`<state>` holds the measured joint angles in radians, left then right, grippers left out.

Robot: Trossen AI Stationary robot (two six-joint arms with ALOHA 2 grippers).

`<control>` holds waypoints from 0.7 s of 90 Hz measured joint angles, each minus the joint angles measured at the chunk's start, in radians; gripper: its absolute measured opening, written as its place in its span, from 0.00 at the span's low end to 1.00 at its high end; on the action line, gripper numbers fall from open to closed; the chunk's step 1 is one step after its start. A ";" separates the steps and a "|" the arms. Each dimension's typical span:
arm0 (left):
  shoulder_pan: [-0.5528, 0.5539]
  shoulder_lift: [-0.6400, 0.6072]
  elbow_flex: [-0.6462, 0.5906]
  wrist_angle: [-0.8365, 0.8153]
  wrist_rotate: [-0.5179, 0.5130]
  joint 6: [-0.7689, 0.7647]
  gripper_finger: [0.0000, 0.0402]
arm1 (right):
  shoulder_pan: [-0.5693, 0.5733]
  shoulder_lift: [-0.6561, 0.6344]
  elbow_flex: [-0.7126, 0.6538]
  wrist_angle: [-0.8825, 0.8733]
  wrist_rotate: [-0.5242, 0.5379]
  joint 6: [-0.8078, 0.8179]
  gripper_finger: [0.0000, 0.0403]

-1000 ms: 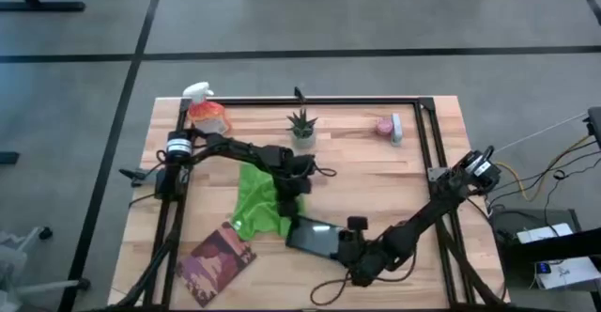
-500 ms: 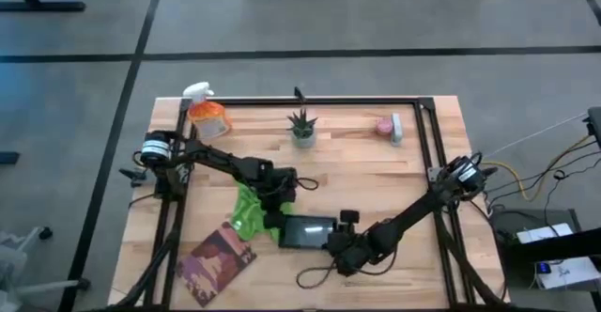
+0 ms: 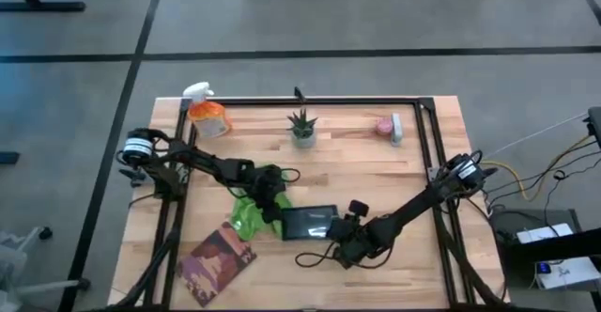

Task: Apply microfiber cloth
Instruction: Spray the front and back of the tablet with the spray bottle

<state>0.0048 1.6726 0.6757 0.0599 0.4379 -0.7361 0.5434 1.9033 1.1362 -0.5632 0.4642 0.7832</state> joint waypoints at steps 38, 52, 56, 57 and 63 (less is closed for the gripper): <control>0.008 0.019 0.013 0.184 -0.031 -0.001 0.44 | -0.010 0.037 0.001 0.215 -0.033 -0.253 0.34; 0.026 0.019 0.049 0.199 -0.024 0.033 0.45 | -0.028 0.045 0.000 0.244 0.029 -0.250 0.33; 0.032 0.019 0.059 0.207 -0.022 0.044 0.45 | -0.031 0.046 -0.001 0.241 0.055 -0.245 0.32; 0.033 0.019 0.061 0.208 -0.021 0.047 0.45 | -0.032 0.046 -0.002 0.240 0.059 -0.244 0.32; 0.038 0.018 0.070 0.206 -0.003 0.051 0.45 | -0.039 0.047 -0.002 0.240 0.064 -0.240 0.31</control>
<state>0.0425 1.6901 0.7454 0.2654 0.4353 -0.6849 0.5044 1.9499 1.1339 -0.3237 0.5278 0.5430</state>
